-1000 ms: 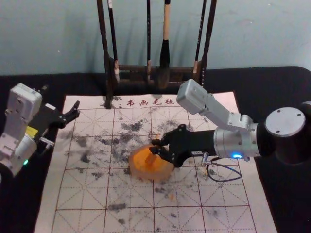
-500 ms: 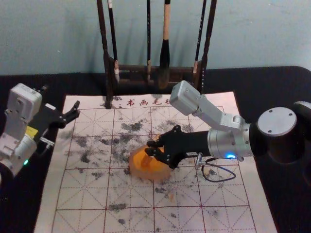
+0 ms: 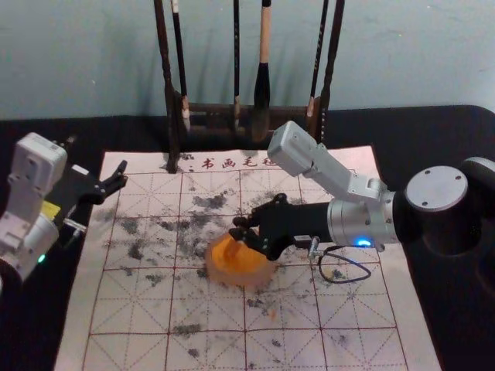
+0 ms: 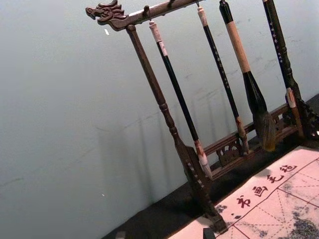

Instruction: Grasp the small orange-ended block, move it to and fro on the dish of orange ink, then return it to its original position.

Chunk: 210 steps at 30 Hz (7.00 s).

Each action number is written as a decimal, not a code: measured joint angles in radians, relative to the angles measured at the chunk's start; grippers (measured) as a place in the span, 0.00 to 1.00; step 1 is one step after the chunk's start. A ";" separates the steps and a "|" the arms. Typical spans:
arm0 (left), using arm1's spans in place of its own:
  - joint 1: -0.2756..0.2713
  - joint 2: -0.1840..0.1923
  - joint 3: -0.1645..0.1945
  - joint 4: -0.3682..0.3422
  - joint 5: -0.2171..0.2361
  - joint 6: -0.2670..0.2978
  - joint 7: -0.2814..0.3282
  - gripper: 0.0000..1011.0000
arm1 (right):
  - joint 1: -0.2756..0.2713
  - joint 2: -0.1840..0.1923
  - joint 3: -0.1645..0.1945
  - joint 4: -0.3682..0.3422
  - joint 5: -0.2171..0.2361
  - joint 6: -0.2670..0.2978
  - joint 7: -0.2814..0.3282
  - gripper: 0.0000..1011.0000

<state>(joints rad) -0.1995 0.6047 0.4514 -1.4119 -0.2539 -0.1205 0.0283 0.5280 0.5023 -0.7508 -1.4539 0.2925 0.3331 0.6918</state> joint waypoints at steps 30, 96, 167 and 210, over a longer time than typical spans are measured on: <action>0.000 0.000 0.000 0.000 0.000 0.000 0.000 0.99 | 0.009 -0.004 0.020 0.032 -0.008 -0.006 -0.014 0.13; 0.000 0.000 0.000 0.000 0.000 0.000 0.000 0.99 | -0.264 0.160 0.311 -0.297 0.380 0.297 -0.398 0.13; 0.000 0.000 0.000 0.000 0.000 0.000 0.000 0.99 | -0.216 0.099 0.245 -0.191 0.346 0.315 -0.432 0.13; 0.000 0.000 0.000 0.000 0.000 0.000 0.000 0.99 | -0.341 0.076 0.353 -0.237 0.298 -0.004 -0.477 0.99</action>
<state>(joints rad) -0.1995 0.6047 0.4514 -1.4120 -0.2539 -0.1205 0.0283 0.1870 0.5778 -0.3973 -1.6906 0.5901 0.3295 0.2149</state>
